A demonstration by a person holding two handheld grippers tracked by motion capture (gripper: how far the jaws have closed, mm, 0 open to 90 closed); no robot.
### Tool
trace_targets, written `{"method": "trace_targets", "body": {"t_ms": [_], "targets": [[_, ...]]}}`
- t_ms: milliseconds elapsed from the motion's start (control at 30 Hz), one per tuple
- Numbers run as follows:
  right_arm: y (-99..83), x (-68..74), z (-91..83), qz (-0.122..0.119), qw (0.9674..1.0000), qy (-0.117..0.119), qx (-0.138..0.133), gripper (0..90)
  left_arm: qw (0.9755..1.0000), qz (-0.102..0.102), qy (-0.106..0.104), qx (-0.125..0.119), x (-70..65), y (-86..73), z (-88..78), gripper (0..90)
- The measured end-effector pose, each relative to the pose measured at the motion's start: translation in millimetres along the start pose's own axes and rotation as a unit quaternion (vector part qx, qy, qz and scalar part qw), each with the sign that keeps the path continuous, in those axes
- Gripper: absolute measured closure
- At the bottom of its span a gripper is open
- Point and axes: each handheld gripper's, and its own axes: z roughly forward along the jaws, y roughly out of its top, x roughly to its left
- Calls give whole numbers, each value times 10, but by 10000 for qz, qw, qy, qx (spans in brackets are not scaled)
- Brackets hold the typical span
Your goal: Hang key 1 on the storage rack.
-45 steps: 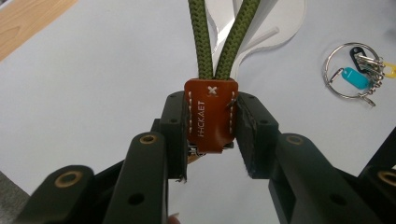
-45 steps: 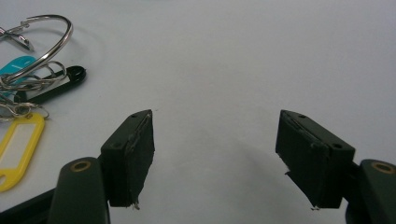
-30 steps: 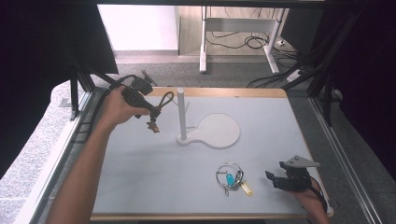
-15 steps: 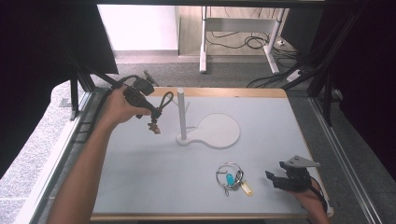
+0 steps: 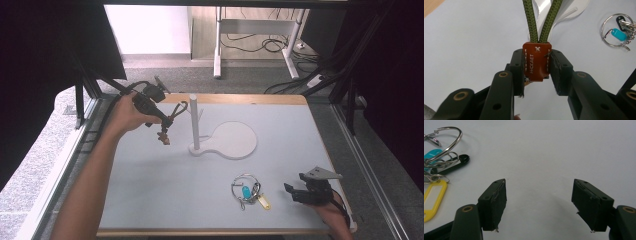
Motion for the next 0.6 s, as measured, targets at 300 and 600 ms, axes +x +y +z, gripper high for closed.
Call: {"method": "trace_targets", "body": {"t_ms": [300,600], "targets": [[-4,0,-1,-3,10000,-11,7,282,9998,117,5,129,-86,48,170,666],[-6,-5,0,-3,10000,-21,13,282,9999,77,36,103,-88,24,265,656]]}}
